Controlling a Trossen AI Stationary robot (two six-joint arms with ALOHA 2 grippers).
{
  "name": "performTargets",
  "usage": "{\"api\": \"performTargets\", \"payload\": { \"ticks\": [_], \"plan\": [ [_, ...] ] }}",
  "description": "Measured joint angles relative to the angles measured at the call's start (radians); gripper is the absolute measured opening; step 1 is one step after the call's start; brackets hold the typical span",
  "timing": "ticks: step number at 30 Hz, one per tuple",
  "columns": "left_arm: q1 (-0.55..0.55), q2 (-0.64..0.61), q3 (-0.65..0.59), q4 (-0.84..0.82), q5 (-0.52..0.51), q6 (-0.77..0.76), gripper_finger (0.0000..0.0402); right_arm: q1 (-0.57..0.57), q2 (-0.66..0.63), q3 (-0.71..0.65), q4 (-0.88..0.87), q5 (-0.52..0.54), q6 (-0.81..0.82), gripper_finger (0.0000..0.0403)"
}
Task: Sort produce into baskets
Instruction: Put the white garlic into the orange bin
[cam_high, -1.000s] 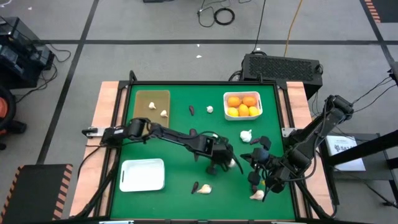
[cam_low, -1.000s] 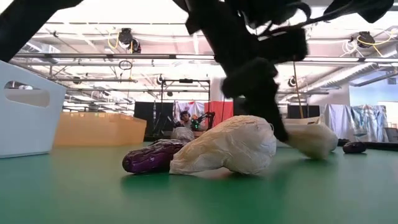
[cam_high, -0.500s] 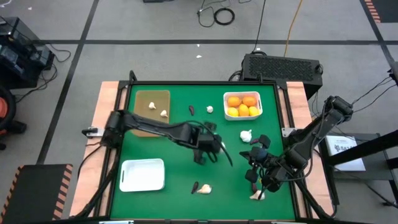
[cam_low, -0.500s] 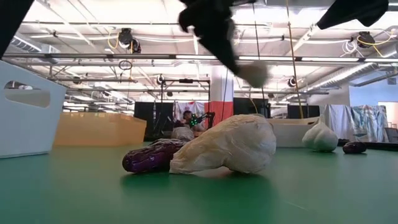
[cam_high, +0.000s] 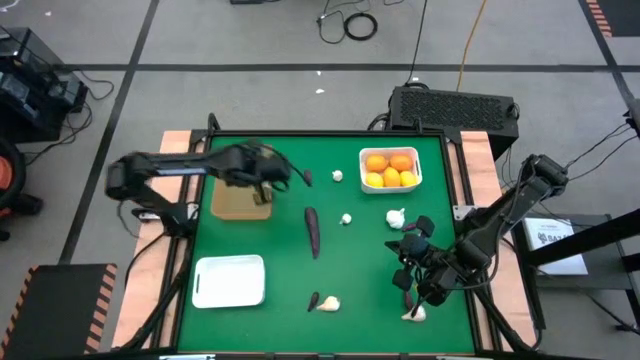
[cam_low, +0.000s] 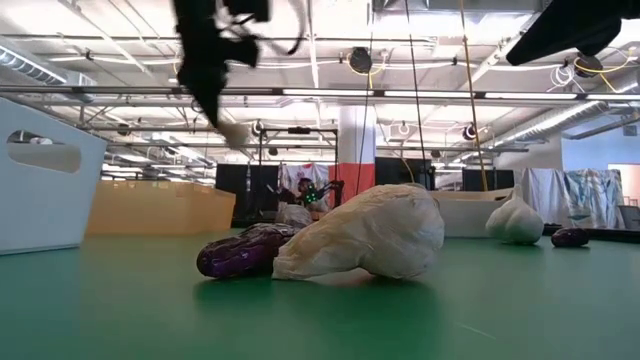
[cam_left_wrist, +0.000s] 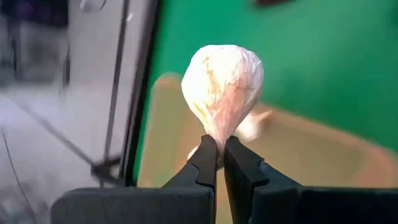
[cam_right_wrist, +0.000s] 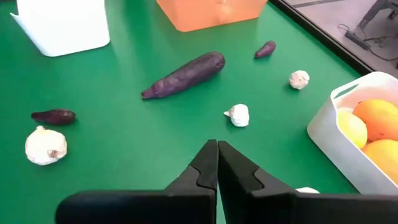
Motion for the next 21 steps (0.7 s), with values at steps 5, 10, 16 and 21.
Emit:
{"api": "performTargets", "payload": {
  "ticks": [5,10,16,21],
  "plan": [
    [0.115,-0.149,-0.181,0.011,0.024,-0.055,0.0014,-0.014,0.000,0.000,0.004,-0.001,0.000,0.0000],
    [0.180,-0.202,-0.316,0.014,0.090,-0.062,0.0015,-0.028,0.000,0.000,0.023,0.000,0.000,0.0000],
    [0.184,-0.205,-0.400,0.075,0.075,-0.034,0.0047,-0.039,0.000,0.000,0.050,-0.001,-0.001,0.0000],
    [0.185,-0.206,-0.413,0.105,0.065,-0.031,0.0080,-0.042,0.000,0.000,0.057,-0.002,-0.001,0.0000]
  ]
}}
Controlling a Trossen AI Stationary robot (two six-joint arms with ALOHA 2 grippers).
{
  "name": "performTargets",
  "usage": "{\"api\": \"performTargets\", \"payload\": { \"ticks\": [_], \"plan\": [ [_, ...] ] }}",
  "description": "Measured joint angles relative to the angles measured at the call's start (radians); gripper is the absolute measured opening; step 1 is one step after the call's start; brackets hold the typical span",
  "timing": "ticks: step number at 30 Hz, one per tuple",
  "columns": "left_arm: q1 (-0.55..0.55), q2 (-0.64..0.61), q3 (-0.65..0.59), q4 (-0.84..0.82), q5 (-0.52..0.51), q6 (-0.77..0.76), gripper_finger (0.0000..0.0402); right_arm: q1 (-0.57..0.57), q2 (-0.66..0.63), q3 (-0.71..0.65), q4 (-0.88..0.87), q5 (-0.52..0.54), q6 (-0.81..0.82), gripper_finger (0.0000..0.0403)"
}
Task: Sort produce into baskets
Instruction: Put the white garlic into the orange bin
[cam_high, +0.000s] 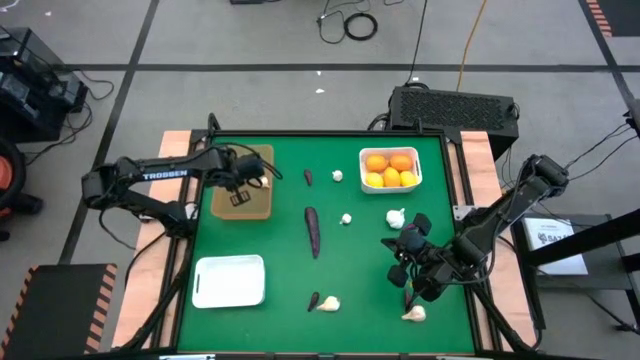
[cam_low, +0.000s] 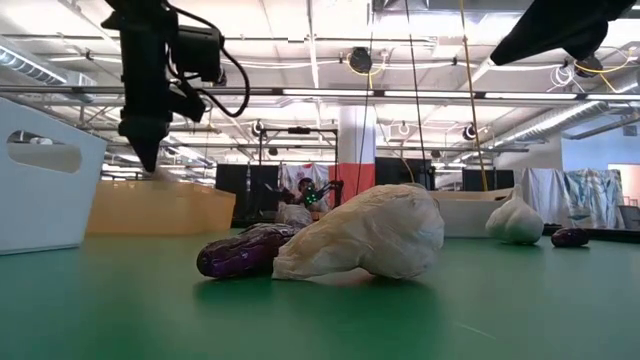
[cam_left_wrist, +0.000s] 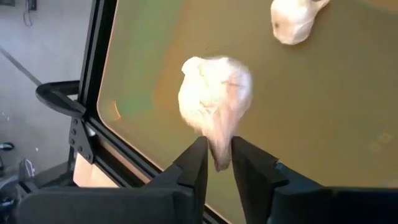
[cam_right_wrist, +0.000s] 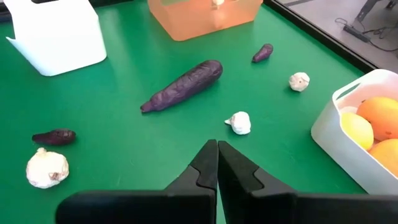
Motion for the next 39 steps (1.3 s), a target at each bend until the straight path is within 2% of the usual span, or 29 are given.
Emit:
{"api": "performTargets", "payload": {
  "ticks": [7,13,27,30,35,39],
  "plan": [
    [-0.011,0.000,0.000,0.015,-0.017,0.004,0.0106,0.000,0.000,0.000,0.000,-0.002,-0.001,0.0000],
    [-0.034,0.000,0.000,0.038,-0.016,0.052,0.0109,0.000,0.000,0.001,0.000,-0.002,-0.002,0.0000],
    [-0.241,-0.026,0.001,0.320,0.024,0.107,0.0110,-0.001,-0.001,0.001,-0.001,-0.001,-0.002,0.0000],
    [-0.292,-0.026,0.001,0.420,0.073,0.109,0.0110,-0.002,-0.001,0.001,-0.001,0.003,-0.003,0.0000],
    [-0.356,-0.020,0.001,0.684,0.133,0.157,0.0110,-0.002,-0.001,0.001,-0.002,0.003,-0.010,0.0000],
    [-0.384,0.033,0.001,0.905,0.157,0.181,0.0110,-0.002,-0.001,0.001,-0.002,0.002,-0.007,0.0000]
  ]
}}
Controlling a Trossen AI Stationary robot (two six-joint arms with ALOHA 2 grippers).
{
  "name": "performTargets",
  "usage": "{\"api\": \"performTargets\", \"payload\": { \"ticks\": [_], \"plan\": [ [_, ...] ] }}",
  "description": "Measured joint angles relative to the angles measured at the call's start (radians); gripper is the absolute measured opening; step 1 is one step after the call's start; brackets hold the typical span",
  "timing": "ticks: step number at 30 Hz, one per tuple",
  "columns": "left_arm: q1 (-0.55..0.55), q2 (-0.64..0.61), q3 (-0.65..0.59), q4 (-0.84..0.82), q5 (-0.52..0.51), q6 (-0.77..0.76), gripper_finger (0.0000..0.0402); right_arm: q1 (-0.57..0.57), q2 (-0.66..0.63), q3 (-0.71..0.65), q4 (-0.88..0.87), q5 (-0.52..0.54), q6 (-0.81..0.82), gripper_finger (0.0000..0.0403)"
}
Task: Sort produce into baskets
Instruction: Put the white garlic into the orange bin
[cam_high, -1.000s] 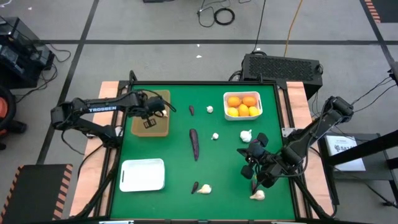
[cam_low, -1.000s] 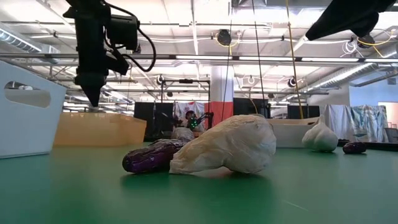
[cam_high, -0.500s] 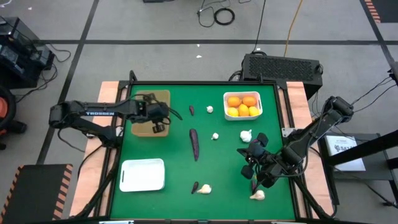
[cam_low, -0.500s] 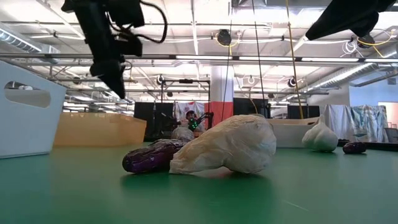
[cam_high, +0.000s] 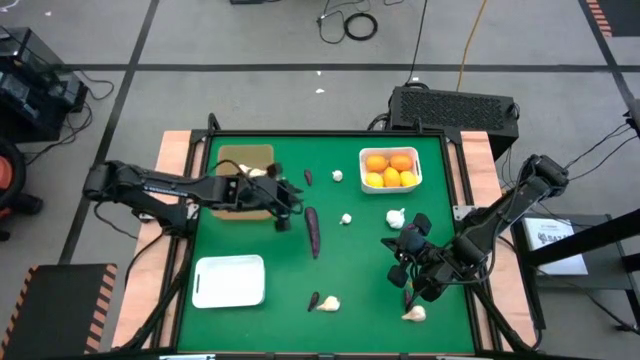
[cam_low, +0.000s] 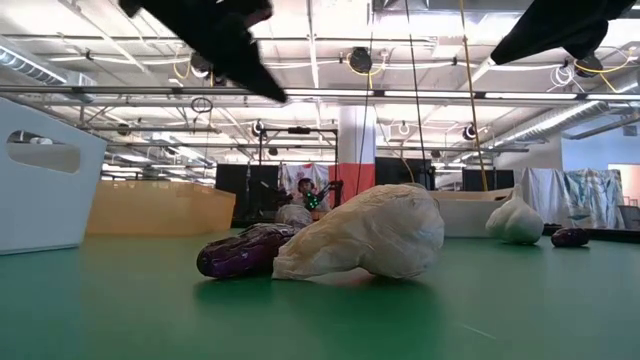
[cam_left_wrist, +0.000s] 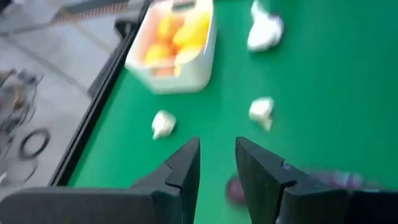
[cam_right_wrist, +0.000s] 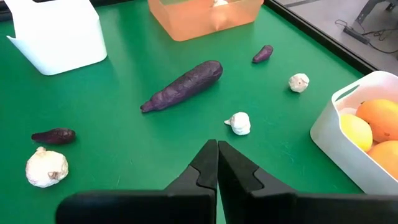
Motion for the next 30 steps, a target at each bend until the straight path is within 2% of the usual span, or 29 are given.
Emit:
{"api": "performTargets", "payload": {
  "ticks": [9,16,19,25,30],
  "plan": [
    [-0.006,0.215,0.000,0.429,0.209,0.082,0.0110,0.000,0.000,0.000,0.000,-0.005,0.001,0.0000],
    [0.005,0.366,0.004,0.634,0.260,0.064,0.0115,0.000,0.000,0.000,0.000,-0.005,-0.004,0.0000],
    [0.023,0.417,0.039,0.662,0.283,-0.004,0.0141,0.000,0.000,0.000,0.000,-0.005,-0.016,0.0000],
    [0.043,0.511,0.124,0.651,0.289,-0.082,0.0234,0.000,0.000,0.000,0.000,-0.005,-0.018,0.0000],
    [0.043,0.614,0.272,0.655,0.289,-0.131,0.0292,0.000,0.000,0.000,0.000,-0.005,-0.022,0.0000]
  ]
}}
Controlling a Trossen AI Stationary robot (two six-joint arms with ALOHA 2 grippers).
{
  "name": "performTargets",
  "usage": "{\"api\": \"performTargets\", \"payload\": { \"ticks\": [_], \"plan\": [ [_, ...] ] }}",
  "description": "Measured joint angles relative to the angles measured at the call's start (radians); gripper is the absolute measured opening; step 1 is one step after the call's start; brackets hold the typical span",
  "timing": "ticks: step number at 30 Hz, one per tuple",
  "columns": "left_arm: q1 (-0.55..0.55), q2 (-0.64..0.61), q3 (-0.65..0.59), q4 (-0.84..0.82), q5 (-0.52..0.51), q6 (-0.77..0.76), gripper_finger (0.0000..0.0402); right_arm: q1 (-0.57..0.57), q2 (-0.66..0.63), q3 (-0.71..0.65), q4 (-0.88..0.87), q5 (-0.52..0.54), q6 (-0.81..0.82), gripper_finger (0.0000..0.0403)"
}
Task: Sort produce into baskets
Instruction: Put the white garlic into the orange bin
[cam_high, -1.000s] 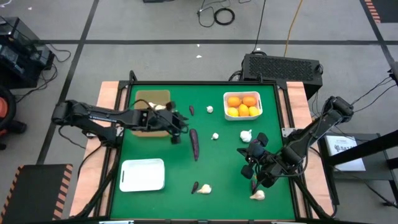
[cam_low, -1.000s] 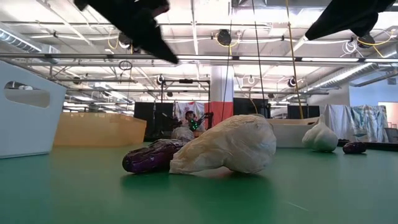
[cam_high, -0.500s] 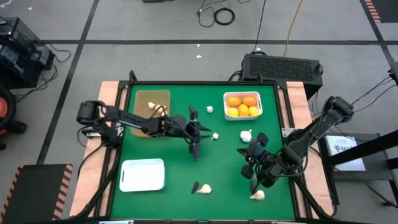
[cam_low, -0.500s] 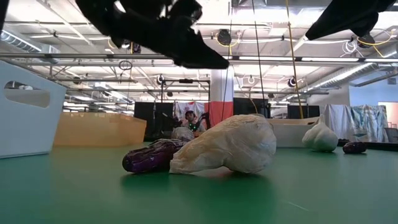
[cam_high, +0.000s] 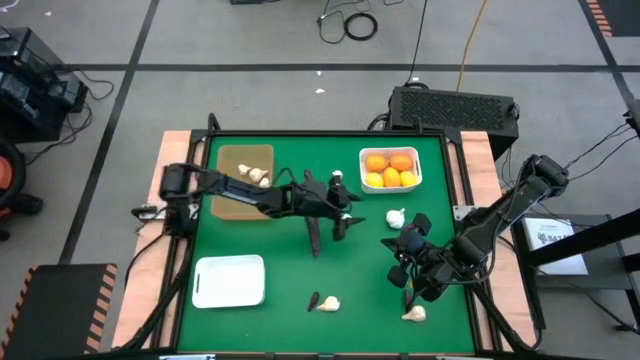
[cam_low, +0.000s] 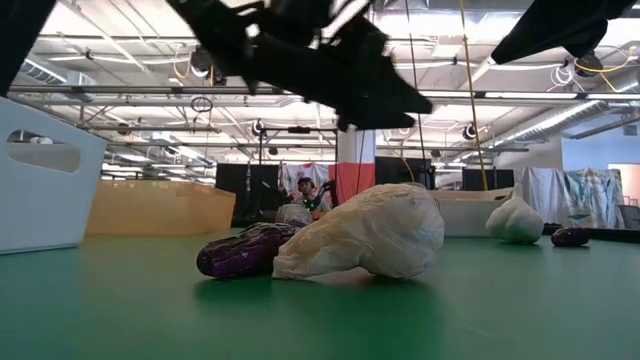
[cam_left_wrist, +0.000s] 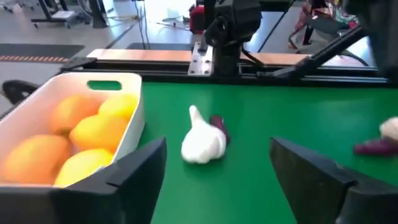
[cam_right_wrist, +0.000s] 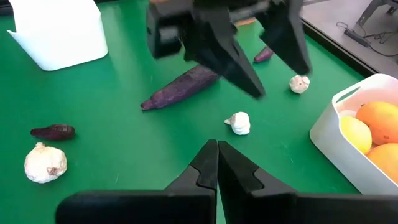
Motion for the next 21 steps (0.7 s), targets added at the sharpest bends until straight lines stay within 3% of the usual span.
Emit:
{"api": "performTargets", "payload": {
  "ticks": [4,12,21],
  "plan": [
    [0.003,0.125,0.152,-0.012,-0.021,-0.003,0.0313,0.000,0.000,0.000,0.000,0.000,-0.003,0.0000],
    [0.006,0.380,0.443,-0.011,-0.027,-0.003,0.0318,0.000,0.000,0.000,0.000,0.010,-0.027,0.0000],
    [0.017,0.552,0.645,-0.007,-0.037,-0.003,0.0318,0.000,0.000,0.000,-0.004,0.010,-0.031,0.0000]
  ]
}}
